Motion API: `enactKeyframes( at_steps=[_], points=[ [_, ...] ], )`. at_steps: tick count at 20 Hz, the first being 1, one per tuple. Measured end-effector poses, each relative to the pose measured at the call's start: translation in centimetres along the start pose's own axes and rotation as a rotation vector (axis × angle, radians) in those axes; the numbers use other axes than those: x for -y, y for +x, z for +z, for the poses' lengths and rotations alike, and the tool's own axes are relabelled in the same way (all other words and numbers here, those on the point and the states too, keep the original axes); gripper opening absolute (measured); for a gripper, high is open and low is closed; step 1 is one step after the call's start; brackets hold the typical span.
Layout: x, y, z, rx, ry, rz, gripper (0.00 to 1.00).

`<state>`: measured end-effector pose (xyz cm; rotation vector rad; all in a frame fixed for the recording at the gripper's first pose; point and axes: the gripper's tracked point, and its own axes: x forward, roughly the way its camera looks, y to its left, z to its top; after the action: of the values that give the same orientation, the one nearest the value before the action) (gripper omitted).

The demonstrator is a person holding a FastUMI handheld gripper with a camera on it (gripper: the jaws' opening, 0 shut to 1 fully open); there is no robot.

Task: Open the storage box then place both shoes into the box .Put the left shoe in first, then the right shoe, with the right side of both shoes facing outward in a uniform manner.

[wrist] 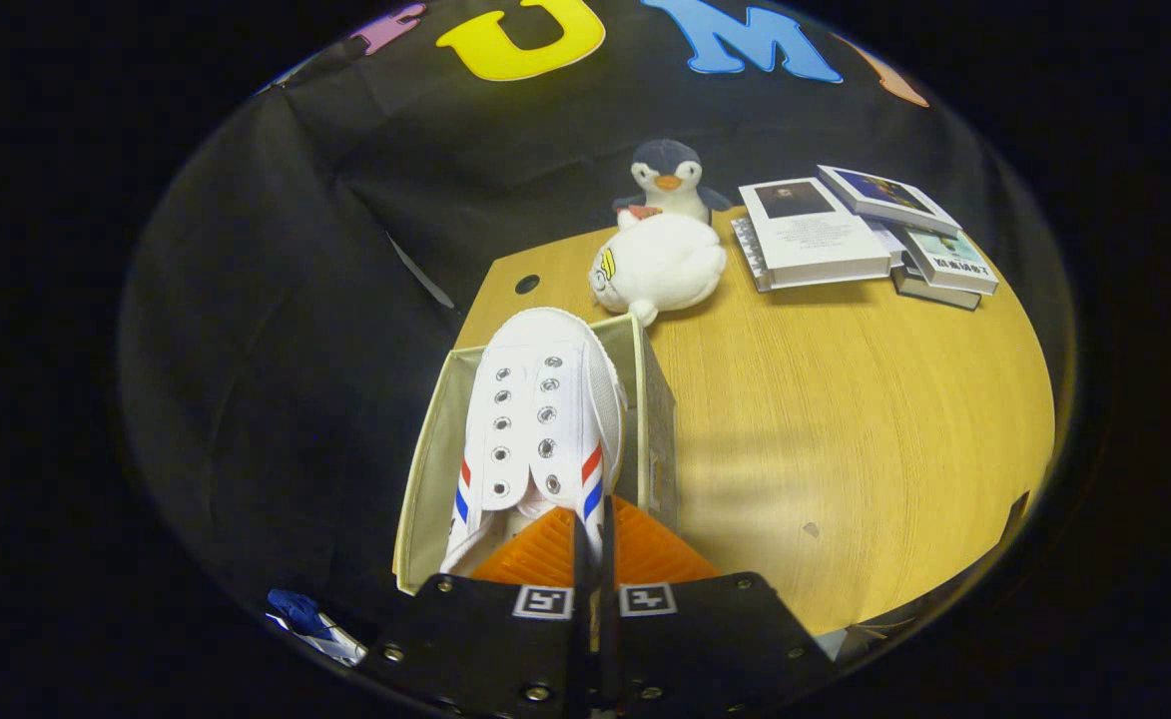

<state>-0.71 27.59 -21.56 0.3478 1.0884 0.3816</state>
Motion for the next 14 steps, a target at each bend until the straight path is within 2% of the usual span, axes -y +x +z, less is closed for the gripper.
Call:
enactKeyframes(
  at_steps=[1, 2, 4, 6, 14],
  points=[
    [-0.5, -0.1, 0.3, 0.009, 0.013, 0.024, 0.11],
    [-0.9, 0.1, 0.8, 0.036, 0.02, 0.043, 0.35],
    [0.0, -1.4, 2.2, 0.092, -0.015, 0.014, 0.97],
    [1.0, -2.1, 3.6, 0.142, -0.067, -0.025, 0.98],
    [1.7, -8.4, 7.6, 0.324, -0.185, 0.0, 0.98]
  ],
)
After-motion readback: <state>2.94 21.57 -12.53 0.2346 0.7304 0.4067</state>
